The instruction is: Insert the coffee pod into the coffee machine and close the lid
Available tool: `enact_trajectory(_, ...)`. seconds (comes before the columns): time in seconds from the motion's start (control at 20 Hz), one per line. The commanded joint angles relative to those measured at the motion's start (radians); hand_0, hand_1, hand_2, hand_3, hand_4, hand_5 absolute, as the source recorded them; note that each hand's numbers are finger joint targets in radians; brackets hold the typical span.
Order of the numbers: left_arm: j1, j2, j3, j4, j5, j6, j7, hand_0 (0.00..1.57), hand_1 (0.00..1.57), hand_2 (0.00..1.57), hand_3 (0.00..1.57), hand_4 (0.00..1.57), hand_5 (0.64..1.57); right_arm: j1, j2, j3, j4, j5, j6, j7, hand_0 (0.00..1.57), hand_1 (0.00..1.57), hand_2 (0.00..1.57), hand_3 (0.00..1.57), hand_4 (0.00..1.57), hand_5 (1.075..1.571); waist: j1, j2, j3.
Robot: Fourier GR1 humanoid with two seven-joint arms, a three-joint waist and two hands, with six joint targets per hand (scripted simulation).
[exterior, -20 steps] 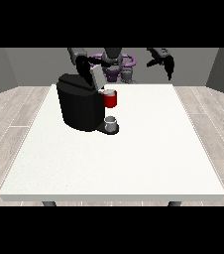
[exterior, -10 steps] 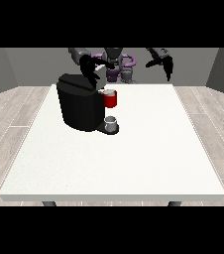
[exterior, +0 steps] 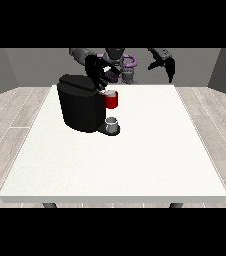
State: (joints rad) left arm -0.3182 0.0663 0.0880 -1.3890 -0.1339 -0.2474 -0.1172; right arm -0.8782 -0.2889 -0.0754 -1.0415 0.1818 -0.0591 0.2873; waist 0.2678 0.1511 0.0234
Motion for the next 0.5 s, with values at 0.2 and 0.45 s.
enact_trajectory(0.2,-0.067,-0.005,-0.021,0.01,-0.002,-0.016,-0.018,0.0,0.0,0.0,0.0,0.42,1.571,-0.123,0.07,0.05,-0.099,0.008,0.011,-0.032,0.0,0.0,0.0,0.0,0.15,1.571,0.136,0.048,-0.0233)
enact_trajectory(0.45,-0.111,0.015,-0.014,0.015,0.024,-0.055,-0.011,0.0,0.0,0.0,0.0,0.37,1.571,-0.138,0.013,0.026,-0.134,0.026,0.031,0.023,0.0,0.0,0.0,0.0,0.0,1.571,0.194,0.074,-0.0228)
